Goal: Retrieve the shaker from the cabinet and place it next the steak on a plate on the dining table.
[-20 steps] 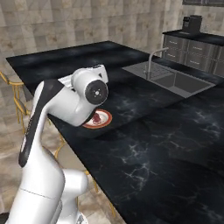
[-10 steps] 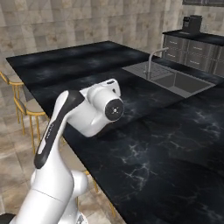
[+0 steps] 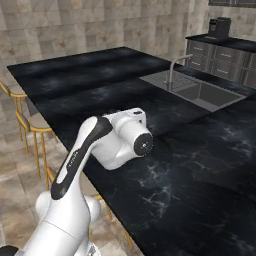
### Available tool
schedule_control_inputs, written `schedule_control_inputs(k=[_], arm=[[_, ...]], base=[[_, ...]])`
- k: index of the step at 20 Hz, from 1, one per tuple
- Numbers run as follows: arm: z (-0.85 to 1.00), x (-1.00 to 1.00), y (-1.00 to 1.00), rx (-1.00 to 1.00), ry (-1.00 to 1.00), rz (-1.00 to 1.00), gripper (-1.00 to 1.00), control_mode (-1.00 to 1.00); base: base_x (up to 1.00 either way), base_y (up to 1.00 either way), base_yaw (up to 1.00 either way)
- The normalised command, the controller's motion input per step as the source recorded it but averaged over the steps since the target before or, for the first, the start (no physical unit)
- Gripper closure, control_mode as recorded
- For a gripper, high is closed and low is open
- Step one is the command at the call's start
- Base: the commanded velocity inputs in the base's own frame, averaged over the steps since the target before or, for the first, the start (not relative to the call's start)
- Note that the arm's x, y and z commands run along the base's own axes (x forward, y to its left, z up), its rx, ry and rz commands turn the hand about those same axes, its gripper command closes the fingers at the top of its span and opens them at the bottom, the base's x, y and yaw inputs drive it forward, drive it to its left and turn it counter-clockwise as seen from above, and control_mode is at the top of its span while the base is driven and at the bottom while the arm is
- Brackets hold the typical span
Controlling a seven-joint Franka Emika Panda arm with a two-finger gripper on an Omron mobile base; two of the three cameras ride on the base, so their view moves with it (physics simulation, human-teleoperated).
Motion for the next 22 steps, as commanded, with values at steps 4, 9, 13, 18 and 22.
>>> schedule_control_inputs(k=[4,9,13,18,22], arm=[[-0.37,0.01,-0.01,0.11,0.11,0.06,1.0,-1.0],[-0.41,0.0,0.0,0.05,0.15,0.14,1.0,-1.0],[-0.5,0.02,0.02,0.0,0.06,0.12,1.0,-1.0],[-0.31,0.38,0.0,0.0,-0.03,0.0,1.0,-1.0],[-0.27,0.47,0.0,-0.04,-0.06,0.0,1.0,-1.0]], base=[[0.0,0.0,0.0],[0.0,0.0,0.0],[0.0,0.0,0.0],[0.0,0.0,0.0],[0.0,0.0,0.0]])
